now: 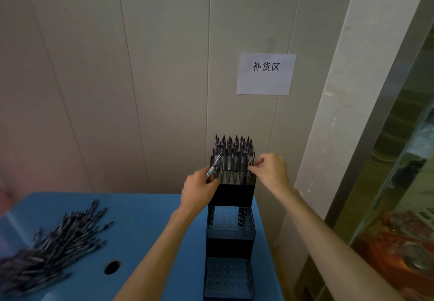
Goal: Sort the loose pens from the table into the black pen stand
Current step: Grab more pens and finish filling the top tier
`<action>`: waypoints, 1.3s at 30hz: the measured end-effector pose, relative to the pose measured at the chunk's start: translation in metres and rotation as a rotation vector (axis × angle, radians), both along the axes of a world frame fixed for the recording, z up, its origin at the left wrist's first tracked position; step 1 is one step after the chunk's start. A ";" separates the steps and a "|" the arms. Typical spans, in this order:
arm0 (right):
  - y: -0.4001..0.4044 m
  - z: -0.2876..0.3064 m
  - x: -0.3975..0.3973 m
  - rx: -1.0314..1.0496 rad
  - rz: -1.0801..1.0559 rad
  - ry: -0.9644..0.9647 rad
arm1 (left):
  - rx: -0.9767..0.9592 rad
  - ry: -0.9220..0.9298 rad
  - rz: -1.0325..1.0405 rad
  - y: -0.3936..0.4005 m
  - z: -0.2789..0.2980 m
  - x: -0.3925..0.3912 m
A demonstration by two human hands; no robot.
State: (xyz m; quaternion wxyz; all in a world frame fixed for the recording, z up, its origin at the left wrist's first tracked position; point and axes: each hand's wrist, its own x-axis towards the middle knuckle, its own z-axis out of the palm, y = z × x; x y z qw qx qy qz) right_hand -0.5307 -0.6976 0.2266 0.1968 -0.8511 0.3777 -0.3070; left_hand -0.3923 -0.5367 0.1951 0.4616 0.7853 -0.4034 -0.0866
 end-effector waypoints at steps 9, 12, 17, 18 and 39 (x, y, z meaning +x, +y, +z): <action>0.058 0.007 0.015 0.298 0.220 -0.042 | 0.061 -0.054 0.059 0.007 -0.008 0.000; 0.076 0.003 0.024 0.404 0.345 -0.073 | 0.083 -0.103 0.071 0.010 -0.011 -0.001; 0.090 -0.012 0.035 0.434 0.370 -0.109 | 0.113 -0.174 0.058 0.019 -0.018 0.002; 0.091 -0.015 0.037 0.430 0.366 -0.114 | 0.112 -0.184 0.055 0.020 -0.020 0.002; 0.080 -0.073 0.050 0.003 0.142 -0.111 | 0.194 -0.128 0.101 0.049 -0.060 0.044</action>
